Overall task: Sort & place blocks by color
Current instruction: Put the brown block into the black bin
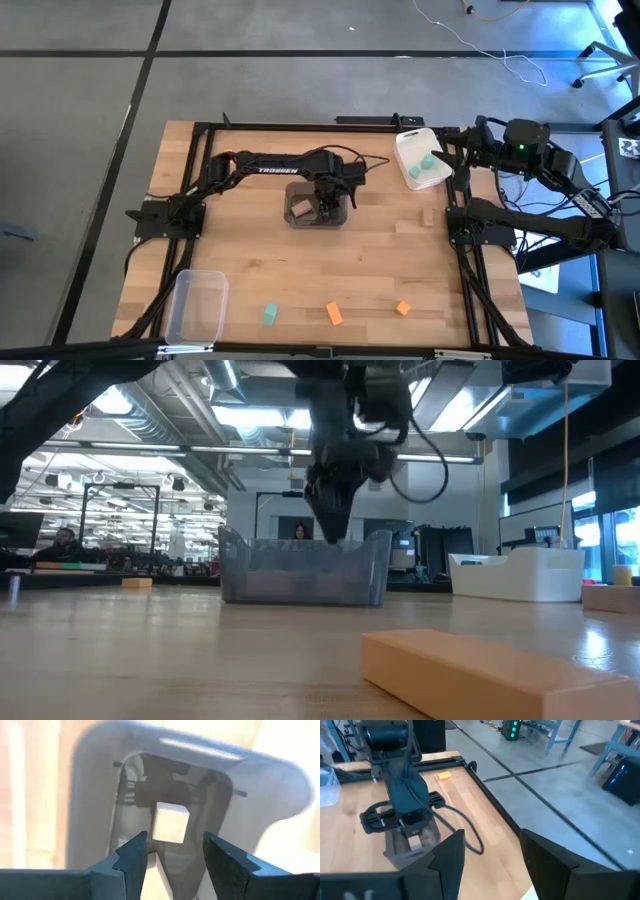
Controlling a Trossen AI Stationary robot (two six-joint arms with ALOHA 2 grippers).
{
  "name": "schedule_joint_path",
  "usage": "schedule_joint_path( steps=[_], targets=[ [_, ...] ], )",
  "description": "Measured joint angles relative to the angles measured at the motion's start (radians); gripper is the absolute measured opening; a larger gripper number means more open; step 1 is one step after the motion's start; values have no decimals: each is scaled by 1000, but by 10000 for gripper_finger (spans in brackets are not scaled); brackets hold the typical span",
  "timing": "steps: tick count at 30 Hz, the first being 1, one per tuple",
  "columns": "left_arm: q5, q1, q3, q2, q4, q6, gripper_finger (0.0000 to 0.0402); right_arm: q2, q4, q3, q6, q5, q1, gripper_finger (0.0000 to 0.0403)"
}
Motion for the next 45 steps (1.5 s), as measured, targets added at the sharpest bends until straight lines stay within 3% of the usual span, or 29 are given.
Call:
schedule_joint_path(
  steps=[7,11,16,22,29,35,45],
  targets=[
    [-7,0,192,0,-85,25,179,0,-19,0,48,-3,0,193],
    [-5,3,317,-8,-169,21,179,0,-104,0,49,-64,0,193],
    [-8,20,262,-138,-146,-64,179,1,-271,0,175,-113,0,193],
    [-39,17,260,-267,-149,-123,179,18,-460,0,537,-107,0,193],
    [-10,-1,261,-394,-91,-124,179,72,-676,-29,839,-79,0,185],
    [-11,-13,260,-449,-111,-83,179,123,-675,-126,934,-85,2,184],
    [162,-13,261,-497,-134,59,179,223,-511,-350,1095,-203,4,183]
  ],
)
